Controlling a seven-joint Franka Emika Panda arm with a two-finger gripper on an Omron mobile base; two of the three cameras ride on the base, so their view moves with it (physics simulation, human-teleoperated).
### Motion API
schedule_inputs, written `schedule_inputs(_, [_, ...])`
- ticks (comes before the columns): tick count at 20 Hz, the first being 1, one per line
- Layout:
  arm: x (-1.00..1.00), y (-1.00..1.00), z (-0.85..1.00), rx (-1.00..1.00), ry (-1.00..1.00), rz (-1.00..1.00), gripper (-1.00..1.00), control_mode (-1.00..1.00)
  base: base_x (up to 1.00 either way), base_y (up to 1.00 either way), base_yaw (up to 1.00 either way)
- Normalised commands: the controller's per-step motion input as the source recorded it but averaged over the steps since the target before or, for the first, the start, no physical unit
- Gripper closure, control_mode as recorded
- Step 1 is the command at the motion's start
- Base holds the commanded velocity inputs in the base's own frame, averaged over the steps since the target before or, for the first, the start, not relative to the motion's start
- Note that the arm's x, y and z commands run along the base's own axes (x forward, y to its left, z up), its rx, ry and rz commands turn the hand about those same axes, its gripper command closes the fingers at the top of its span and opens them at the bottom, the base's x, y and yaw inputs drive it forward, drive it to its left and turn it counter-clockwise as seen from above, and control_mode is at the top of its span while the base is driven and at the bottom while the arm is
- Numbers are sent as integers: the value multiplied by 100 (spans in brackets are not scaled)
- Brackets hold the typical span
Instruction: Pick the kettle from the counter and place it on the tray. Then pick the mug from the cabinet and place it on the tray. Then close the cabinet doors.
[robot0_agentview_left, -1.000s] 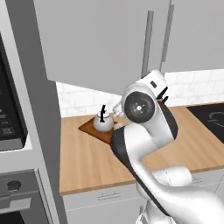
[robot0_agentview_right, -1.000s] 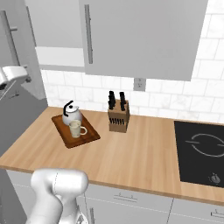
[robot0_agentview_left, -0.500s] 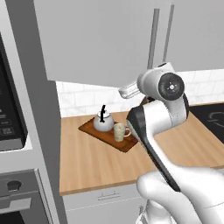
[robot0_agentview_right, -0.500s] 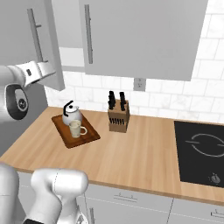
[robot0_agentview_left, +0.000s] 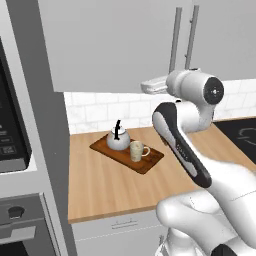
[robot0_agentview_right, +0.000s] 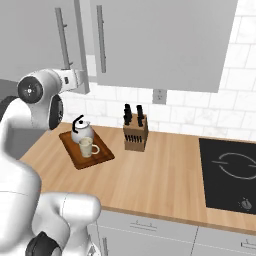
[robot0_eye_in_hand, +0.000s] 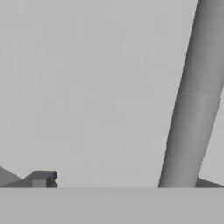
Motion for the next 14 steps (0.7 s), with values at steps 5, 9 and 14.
schedule_inputs(5, [80,11,0,27,-15,7,-100,-100,0,0,0])
schedule_inputs(9, [76,14,0,26,-13,7,-100,-100,0,0,0])
schedule_inputs(14, [75,17,-2,26,-10,7,-100,-100,0,0,0])
